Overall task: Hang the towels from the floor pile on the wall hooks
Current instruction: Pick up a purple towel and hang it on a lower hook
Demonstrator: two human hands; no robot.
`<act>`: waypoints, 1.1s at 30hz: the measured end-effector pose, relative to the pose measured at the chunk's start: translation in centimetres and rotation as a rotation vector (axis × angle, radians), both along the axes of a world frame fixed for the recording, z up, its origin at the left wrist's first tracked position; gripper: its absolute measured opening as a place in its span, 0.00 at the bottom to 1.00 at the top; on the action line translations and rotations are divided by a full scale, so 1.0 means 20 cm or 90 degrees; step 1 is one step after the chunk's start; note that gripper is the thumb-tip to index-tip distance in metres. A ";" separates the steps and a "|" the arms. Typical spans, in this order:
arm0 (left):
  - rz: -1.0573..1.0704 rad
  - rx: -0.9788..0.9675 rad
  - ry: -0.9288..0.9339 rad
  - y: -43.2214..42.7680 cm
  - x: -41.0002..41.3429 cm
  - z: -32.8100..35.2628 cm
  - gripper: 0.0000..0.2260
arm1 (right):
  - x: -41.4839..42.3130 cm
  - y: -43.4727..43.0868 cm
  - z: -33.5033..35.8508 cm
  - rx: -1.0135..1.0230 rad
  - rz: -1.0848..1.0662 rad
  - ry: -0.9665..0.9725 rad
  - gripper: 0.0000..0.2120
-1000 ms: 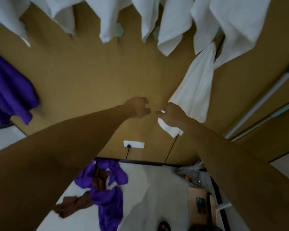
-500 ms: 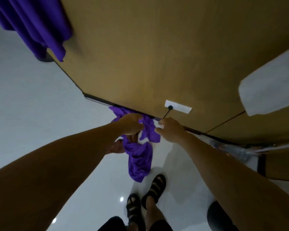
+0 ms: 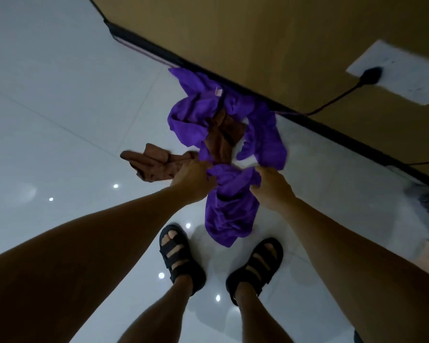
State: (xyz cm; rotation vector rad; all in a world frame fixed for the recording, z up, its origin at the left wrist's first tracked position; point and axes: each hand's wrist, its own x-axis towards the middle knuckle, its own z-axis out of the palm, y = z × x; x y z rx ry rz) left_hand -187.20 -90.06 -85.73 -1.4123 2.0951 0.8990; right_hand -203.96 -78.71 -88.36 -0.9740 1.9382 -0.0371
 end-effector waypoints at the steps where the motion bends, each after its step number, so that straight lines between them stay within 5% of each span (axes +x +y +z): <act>1: -0.006 0.009 0.003 -0.01 0.04 -0.16 0.18 | 0.02 -0.03 -0.13 -0.003 0.015 0.010 0.29; 7: -0.010 0.052 0.032 -0.04 0.15 -0.71 0.18 | 0.09 -0.12 -0.76 -0.020 0.200 0.089 0.37; 13: -0.011 0.109 0.040 0.00 0.20 -0.74 0.19 | 0.14 -0.06 -0.84 0.016 0.347 0.183 0.14; 19: -0.065 0.185 0.103 0.02 0.07 -0.21 0.32 | 0.16 -0.13 -0.15 -0.106 -0.076 -0.090 0.09; 26: -0.103 0.104 0.228 -0.13 -0.13 0.76 0.36 | 0.03 -0.25 0.91 -0.228 -0.106 -0.205 0.12; 33: -0.230 0.002 0.218 -0.28 -0.17 1.71 0.16 | -0.09 -0.22 1.86 -0.260 -0.053 -0.102 0.12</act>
